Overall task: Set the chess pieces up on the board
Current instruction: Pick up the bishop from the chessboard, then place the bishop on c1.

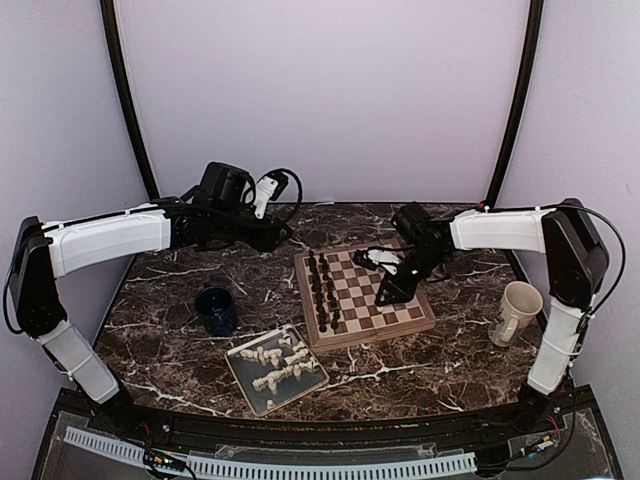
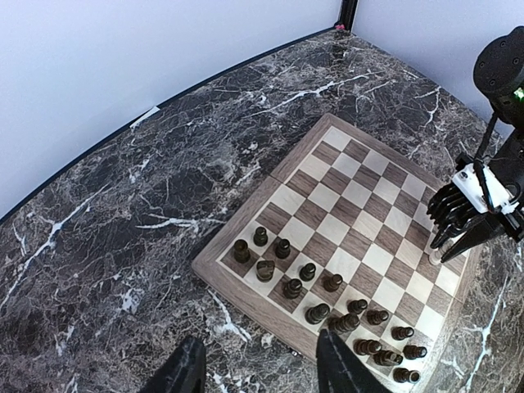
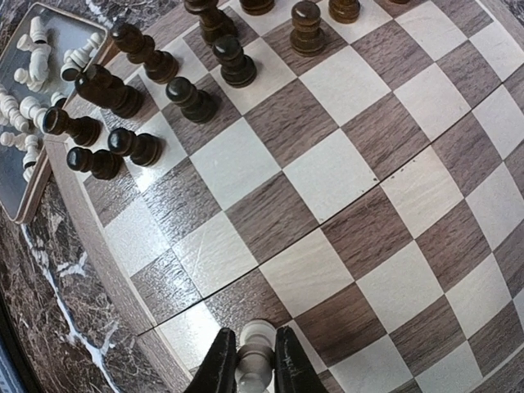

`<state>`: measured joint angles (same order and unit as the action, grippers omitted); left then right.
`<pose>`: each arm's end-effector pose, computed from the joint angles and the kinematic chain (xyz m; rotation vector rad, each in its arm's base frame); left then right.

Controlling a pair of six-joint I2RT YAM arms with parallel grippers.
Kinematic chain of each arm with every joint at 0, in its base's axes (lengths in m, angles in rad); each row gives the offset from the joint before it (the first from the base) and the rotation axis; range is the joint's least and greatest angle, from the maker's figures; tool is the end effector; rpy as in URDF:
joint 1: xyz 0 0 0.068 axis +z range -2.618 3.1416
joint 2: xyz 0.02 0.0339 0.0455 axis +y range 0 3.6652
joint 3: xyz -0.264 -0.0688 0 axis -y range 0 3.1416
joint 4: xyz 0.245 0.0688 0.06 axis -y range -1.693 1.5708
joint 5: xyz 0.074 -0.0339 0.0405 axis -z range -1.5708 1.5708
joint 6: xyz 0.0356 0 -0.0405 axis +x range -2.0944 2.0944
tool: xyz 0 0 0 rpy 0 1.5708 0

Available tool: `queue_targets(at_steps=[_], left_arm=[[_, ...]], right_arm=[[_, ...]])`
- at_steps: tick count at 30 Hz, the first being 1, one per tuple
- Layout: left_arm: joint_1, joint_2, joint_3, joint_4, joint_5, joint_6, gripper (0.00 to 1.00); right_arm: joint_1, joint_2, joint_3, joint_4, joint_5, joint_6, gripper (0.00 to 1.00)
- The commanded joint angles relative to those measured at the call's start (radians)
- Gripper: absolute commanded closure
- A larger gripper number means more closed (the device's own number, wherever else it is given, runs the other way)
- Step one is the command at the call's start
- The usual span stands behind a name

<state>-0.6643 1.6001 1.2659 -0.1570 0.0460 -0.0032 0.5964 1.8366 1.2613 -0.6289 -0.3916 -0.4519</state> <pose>0.2946 -0.2328 0.3020 0.7067 1.9705 -0.4563 0.2951 0.2167 0.1855 -1.4631 2.3290 0.5805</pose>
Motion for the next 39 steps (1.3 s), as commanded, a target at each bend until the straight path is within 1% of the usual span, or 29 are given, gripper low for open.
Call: queue_targets(at_steps=[1,6,8,13,24,30,35,39], left_arm=[[0.006,-0.018,-0.011,0.013,0.022,-0.006,0.52],[0.006,-0.013,-0.01,0.013,0.027,-0.006,0.52],[0.007,-0.013,-0.01,0.014,0.027,-0.006,0.52],[0.006,-0.011,-0.01,0.012,0.029,-0.006,0.52],[0.006,-0.004,-0.007,0.011,0.035,-0.007,0.52],[0.006,-0.004,-0.007,0.008,0.036,-0.005,0.52],[0.006,-0.005,-0.005,0.007,0.035,-0.001,0.52],[0.007,-0.007,-0.005,0.006,0.036,0.0,0.52]], right_arm=[[0.007,0.0,0.017,0.017,0.042,0.017,0.87],[0.004,-0.032,-0.006,0.039,0.121,0.023,0.93],[-0.005,-0.053,-0.015,0.046,0.159,0.022,0.95],[-0.054,-0.074,-0.028,0.046,0.189,0.03,0.96],[-0.129,-0.101,-0.075,0.094,0.212,0.053,0.95],[-0.135,-0.094,-0.073,0.096,0.19,0.057,0.92],[-0.135,-0.1,-0.078,0.075,0.143,0.042,0.91],[-0.135,-0.117,-0.098,0.074,0.143,0.035,0.9]])
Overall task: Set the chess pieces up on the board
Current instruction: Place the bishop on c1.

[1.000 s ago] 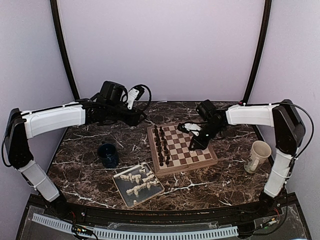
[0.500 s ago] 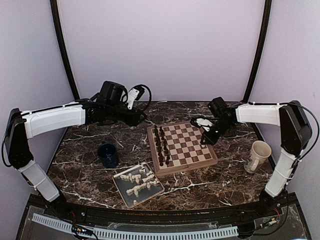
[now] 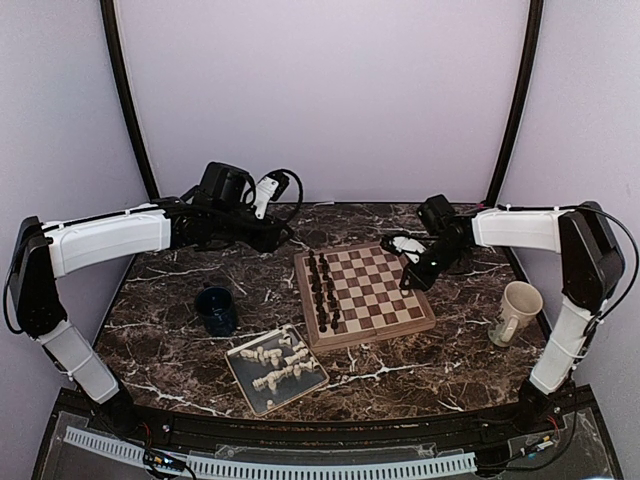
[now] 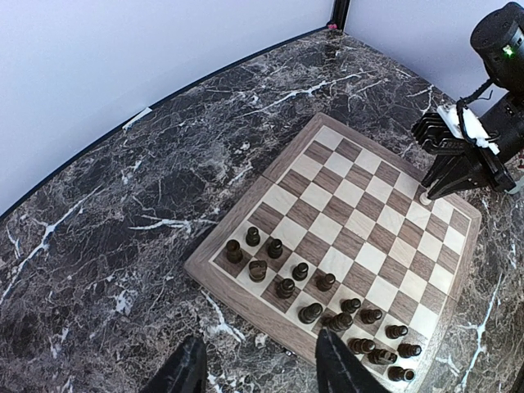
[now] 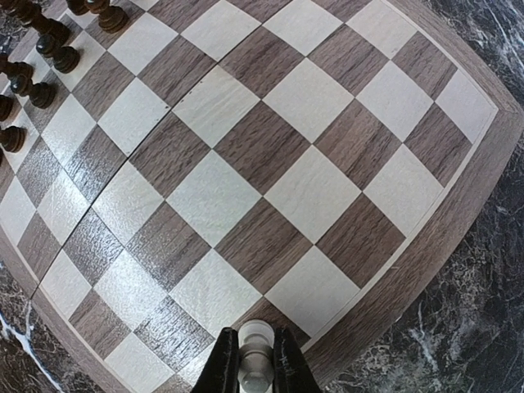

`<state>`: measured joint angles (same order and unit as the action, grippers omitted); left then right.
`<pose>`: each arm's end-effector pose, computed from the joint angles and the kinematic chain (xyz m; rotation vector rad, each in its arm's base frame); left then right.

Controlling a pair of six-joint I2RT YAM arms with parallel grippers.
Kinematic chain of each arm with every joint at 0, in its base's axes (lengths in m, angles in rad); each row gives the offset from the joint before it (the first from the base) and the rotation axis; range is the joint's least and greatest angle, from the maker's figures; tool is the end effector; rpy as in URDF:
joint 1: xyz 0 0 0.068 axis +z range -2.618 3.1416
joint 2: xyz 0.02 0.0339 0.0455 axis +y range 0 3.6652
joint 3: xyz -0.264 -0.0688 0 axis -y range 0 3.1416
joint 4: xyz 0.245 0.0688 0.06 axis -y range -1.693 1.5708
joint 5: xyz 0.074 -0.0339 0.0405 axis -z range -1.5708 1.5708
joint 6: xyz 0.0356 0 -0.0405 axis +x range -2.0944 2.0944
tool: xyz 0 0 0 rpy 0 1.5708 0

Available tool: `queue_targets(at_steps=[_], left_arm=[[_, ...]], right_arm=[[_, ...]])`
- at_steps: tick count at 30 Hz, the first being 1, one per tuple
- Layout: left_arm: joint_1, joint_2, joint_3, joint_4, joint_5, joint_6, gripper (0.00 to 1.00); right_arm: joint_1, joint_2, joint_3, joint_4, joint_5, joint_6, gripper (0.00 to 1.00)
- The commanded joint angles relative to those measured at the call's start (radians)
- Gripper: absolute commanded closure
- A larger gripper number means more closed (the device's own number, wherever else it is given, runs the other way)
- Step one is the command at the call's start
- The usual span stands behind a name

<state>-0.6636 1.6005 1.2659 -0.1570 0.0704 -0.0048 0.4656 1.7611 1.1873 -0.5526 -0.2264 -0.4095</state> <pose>0.2943 -0.2333 0.3019 0.7199 1.9693 -0.4815 0.3136 0.1665 0.1920 -1.2008 2.4041 0.3223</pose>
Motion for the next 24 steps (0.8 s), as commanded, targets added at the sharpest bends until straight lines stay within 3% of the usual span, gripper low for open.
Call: queue_targets(at_steps=[1,14,24], left_arm=[[0.006,-0.007,-0.005,0.007,0.013,0.002,0.52],[0.006,0.0,-0.003,0.001,0.02,0.0,0.52],[0.007,0.009,0.007,-0.012,0.029,0.005,0.52]], right_arm=[[-0.004,-0.045,-0.028,-0.001,-0.018,-0.009,0.9],[-0.004,-0.059,-0.05,0.015,0.01,0.0,0.73],[-0.004,-0.074,-0.053,0.0,0.023,-0.015,0.69]])
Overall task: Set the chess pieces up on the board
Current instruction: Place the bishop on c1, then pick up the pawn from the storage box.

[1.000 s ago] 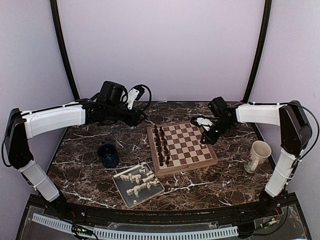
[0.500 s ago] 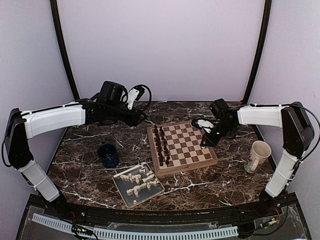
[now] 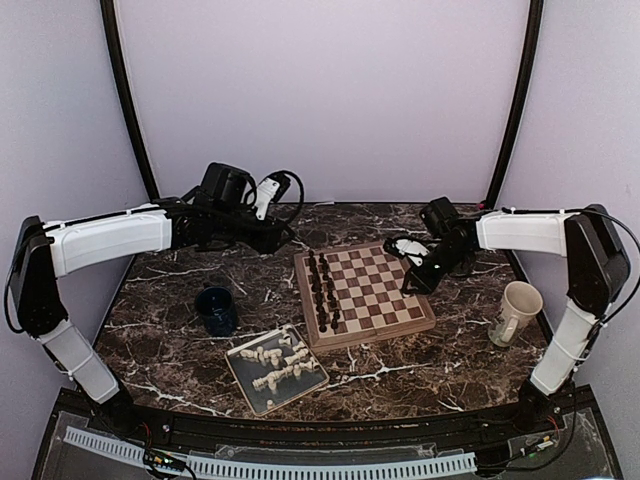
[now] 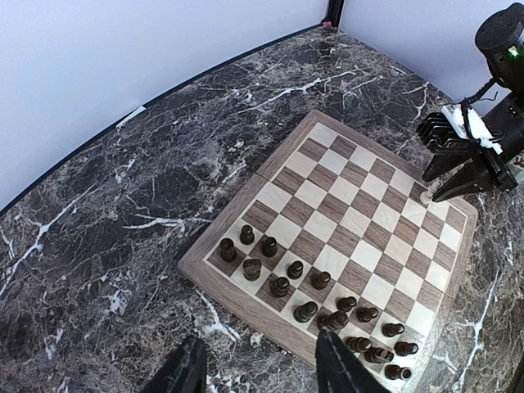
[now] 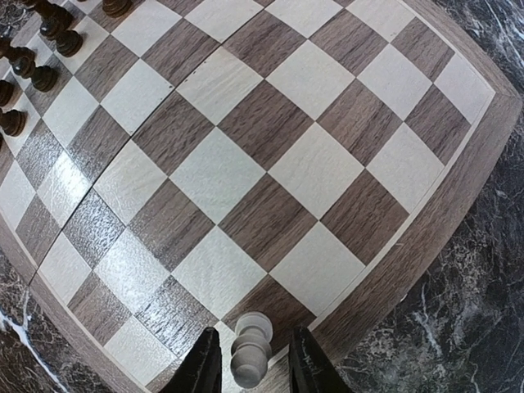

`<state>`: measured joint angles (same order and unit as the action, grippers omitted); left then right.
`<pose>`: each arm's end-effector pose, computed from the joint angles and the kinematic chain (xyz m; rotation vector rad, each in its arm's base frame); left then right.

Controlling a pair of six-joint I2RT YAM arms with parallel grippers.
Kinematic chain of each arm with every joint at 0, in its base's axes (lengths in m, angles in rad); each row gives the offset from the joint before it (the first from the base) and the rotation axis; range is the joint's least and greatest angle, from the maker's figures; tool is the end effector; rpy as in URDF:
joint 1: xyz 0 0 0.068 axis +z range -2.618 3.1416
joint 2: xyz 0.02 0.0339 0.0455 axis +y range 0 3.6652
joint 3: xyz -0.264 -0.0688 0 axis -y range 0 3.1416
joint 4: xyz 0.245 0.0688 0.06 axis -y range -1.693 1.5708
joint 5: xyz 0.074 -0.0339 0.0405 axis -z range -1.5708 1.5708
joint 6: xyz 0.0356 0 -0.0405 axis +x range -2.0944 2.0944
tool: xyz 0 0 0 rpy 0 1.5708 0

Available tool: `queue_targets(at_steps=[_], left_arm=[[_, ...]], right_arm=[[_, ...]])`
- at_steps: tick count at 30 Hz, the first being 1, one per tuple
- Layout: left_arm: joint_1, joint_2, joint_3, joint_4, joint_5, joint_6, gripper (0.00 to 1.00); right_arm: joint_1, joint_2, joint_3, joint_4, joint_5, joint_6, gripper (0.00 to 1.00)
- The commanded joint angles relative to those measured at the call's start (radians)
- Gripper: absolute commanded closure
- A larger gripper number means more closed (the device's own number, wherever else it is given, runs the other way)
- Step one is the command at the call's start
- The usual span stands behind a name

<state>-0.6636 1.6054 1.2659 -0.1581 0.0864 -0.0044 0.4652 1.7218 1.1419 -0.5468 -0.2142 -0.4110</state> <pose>0.2946 -0.2342 0.3001 0.7321 1.9731 -0.4962 0.3043 0.1612 0.1922 -1.1994 2.4064 0.3053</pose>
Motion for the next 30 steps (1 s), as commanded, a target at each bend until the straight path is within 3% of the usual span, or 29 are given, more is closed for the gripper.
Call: queue_targets(at_steps=[1,9,14,21,26,30], left_arm=[[0.006,0.005,0.007,-0.012,0.013,0.005,0.52],[0.006,0.033,0.033,-0.066,0.032,0.03,0.52],[-0.046,0.065,0.106,-0.196,-0.018,0.038,0.54],[-0.137,0.052,0.106,-0.447,0.023,0.018,0.6],[-0.159,-0.027,0.005,-0.535,-0.002,-0.022,0.64],[-0.116,-0.114,-0.067,-0.463,-0.049,-0.037,0.62]], right_arm=[[-0.003,-0.037,-0.008,-0.01,0.012,-0.016,0.69],[-0.006,-0.098,0.004,-0.068,-0.003,-0.029,0.6],[-0.018,-0.193,0.049,-0.091,-0.006,-0.032,0.58],[-0.013,-0.312,0.017,-0.086,-0.201,-0.064,0.58],[0.094,-0.311,0.017,-0.115,-0.256,-0.126,0.64],[0.223,-0.229,0.06,-0.119,-0.254,-0.152,0.68]])
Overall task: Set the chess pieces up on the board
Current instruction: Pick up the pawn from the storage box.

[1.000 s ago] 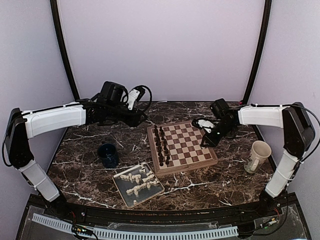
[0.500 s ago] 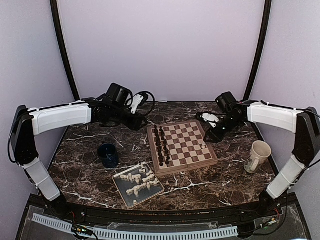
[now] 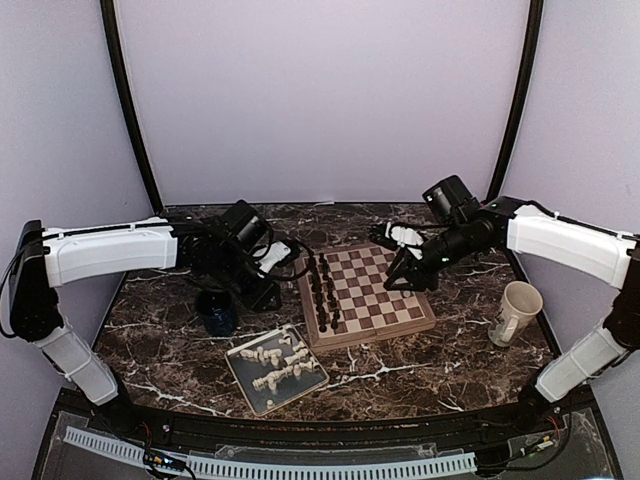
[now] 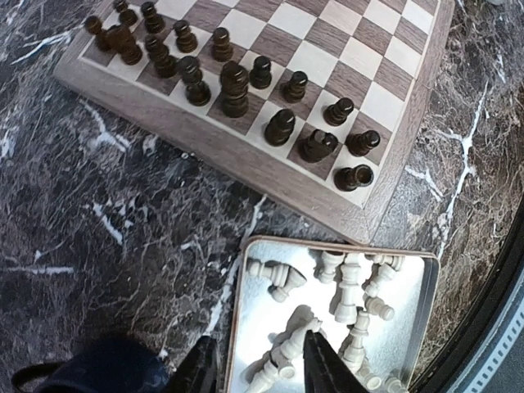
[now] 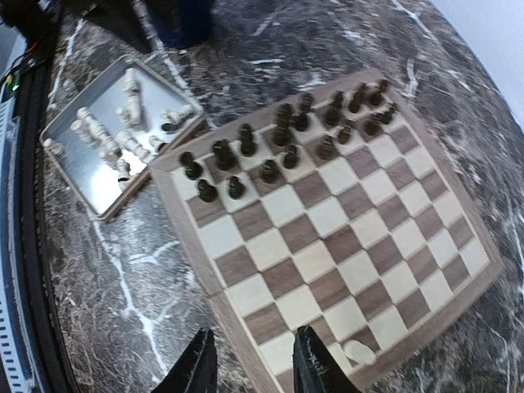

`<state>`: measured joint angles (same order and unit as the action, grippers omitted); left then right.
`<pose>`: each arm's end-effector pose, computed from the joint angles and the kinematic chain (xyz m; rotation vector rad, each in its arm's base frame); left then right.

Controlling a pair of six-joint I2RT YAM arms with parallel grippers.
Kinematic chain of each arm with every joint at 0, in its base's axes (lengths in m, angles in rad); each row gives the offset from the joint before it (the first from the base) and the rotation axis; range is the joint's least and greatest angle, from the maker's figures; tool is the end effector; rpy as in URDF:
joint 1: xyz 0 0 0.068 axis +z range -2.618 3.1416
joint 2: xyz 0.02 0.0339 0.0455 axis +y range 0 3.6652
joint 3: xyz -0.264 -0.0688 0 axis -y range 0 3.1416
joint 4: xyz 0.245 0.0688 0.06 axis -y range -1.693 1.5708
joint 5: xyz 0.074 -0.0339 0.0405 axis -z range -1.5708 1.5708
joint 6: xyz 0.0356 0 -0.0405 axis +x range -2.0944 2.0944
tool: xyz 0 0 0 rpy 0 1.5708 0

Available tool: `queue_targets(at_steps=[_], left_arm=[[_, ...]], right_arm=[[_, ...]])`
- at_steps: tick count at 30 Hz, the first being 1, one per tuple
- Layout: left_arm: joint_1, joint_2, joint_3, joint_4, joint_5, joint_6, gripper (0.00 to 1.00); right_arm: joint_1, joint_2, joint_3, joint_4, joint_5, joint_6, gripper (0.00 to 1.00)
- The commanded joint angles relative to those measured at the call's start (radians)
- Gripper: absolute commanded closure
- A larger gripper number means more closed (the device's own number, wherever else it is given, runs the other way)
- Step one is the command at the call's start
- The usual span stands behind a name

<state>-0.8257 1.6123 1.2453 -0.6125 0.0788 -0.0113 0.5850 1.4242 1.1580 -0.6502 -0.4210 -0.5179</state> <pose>0.2300 -0.2534 0.2545 1.0590 2.3765 -0.4157 0.2408 0.1769 0.2836 -1.4344 1.9930 0.5509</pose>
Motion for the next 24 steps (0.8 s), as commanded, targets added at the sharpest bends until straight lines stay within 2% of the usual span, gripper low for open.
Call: queue_targets(at_steps=[1,7,13,17,21,24], left_arm=[[0.081,-0.135,-0.058,0.021,-0.028,-0.039,0.61],[0.263,-0.146,-0.042,0.248,-0.012,-0.068,0.57],[0.359,-0.051,0.064,0.392,0.03,-0.104,0.57],[0.465,-0.068,-0.013,0.498,0.158,-0.168,0.57],[0.54,-0.102,-0.043,0.522,0.225,-0.197,0.57],[0.547,-0.132,-0.059,0.515,0.219,-0.185,0.57]], right_arm=[[0.134,0.099,0.063,-0.014,-0.039,-0.045,0.68],[0.317,0.296,0.205,-0.015,0.033,-0.032,0.73],[0.427,0.468,0.329,-0.036,0.071,-0.025,0.75],[0.479,0.555,0.384,-0.053,0.086,-0.026,0.73],[0.509,0.616,0.433,-0.074,0.088,-0.029,0.72],[0.527,0.652,0.456,-0.087,0.088,-0.035,0.71]])
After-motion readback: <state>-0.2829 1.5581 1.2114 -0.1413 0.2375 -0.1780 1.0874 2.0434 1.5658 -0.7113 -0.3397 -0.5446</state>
